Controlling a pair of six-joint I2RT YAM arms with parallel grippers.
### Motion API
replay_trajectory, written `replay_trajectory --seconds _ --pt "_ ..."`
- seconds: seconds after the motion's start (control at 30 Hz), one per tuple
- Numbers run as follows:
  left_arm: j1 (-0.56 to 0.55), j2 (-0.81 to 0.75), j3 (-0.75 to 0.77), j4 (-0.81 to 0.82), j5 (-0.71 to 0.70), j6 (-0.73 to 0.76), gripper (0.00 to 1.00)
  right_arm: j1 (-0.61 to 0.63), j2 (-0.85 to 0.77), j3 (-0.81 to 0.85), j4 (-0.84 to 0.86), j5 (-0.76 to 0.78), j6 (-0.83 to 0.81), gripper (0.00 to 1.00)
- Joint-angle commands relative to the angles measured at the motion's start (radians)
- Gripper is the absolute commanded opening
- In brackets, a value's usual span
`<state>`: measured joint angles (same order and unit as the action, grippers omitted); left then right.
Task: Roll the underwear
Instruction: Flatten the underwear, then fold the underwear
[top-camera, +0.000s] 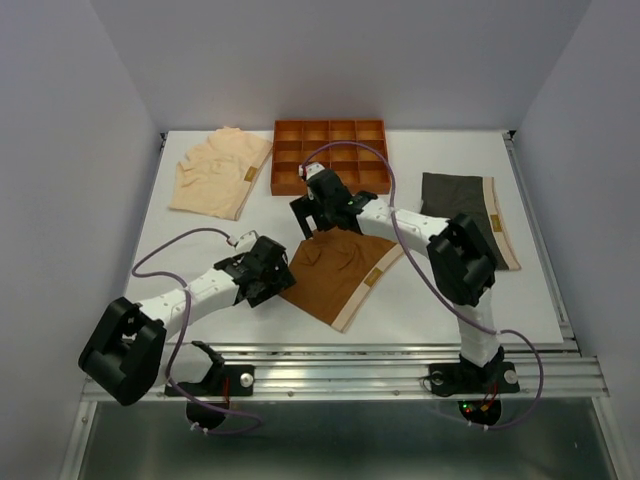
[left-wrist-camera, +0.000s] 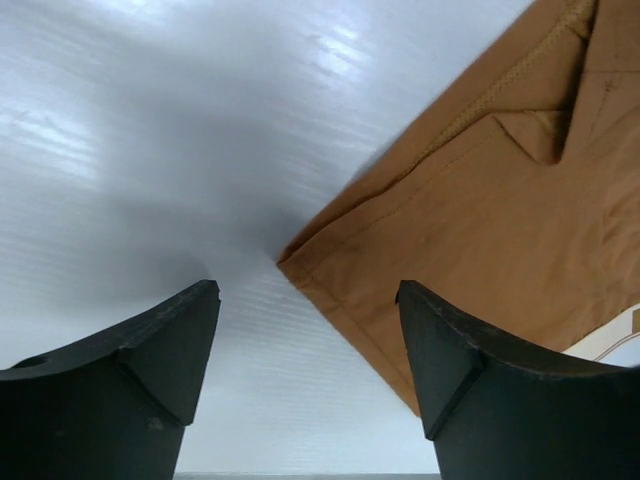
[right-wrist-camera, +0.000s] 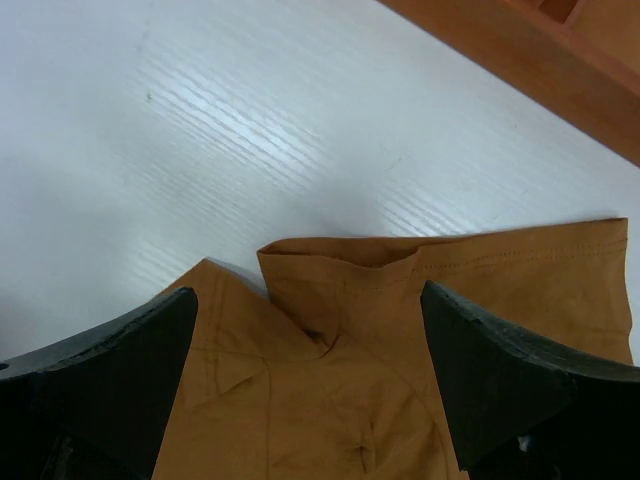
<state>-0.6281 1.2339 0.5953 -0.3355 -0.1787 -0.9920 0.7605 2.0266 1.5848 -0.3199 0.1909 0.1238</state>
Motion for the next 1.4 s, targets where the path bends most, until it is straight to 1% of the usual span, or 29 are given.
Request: replay_trajectory --seconds 0.0,0.03,0.13,0.23,0.37,0.43,0.47,0.5,0.57,0.63,0.8,0.93,1.07,1.2,1.37 --pt "0.001 0.027 -0.014 0.099 0.03 0.024 0.81 -0.003 0.044 0.082 -0.085 0.103 0.028 0.99" --pt "0.002 0.042 -0.015 0.11 0.038 0.032 0.8 -0.003 0.049 0.084 -0.085 0.139 0.033 0.99" --pt "0.002 0.079 -0.017 0.147 0.05 0.042 0.75 -0.003 0.066 0.092 -0.085 0.171 0.046 1.0" --pt "0.001 0.114 -0.014 0.162 0.056 0.055 0.68 -0.003 0.081 0.109 -0.085 0.121 0.03 1.0" --pt "0.001 0.145 -0.002 0.165 0.041 0.052 0.55 -0.003 0.119 0.141 -0.079 0.045 -0.016 1.0" --pt "0.002 0.153 0.004 0.161 0.039 0.052 0.21 -0.003 0.136 0.155 -0.079 0.028 -0.024 1.0" --pt "0.001 0.154 0.006 0.159 0.039 0.049 0.09 -0.003 0.142 0.159 -0.08 0.033 -0.023 1.0" --pt "0.001 0.157 0.009 0.152 0.036 0.046 0.0 -0.003 0.149 0.162 -0.081 0.066 -0.018 1.0" --pt "0.002 0.15 0.015 0.141 0.035 0.047 0.0 -0.003 0.147 0.162 -0.081 0.134 -0.007 1.0" --pt "0.001 0.139 0.026 0.106 0.028 0.039 0.0 -0.003 0.138 0.162 -0.081 0.157 0.01 1.0" --pt "0.001 0.092 0.049 -0.072 -0.065 0.003 0.0 -0.027 0.121 0.167 -0.079 0.174 0.075 1.0" --pt "0.001 0.047 0.009 -0.085 -0.044 0.012 0.0 -0.068 0.122 0.165 -0.081 0.162 0.122 1.0" --pt "0.001 0.039 -0.005 -0.085 -0.039 0.016 0.0 -0.081 0.135 0.173 -0.065 0.131 0.102 1.0" --pt "0.001 0.044 0.011 -0.094 -0.056 0.019 0.0 -0.081 0.165 0.202 -0.047 0.131 0.063 0.96" --pt "0.001 0.056 0.026 -0.103 -0.064 0.035 0.0 -0.099 0.211 0.251 -0.045 0.153 0.042 0.86"
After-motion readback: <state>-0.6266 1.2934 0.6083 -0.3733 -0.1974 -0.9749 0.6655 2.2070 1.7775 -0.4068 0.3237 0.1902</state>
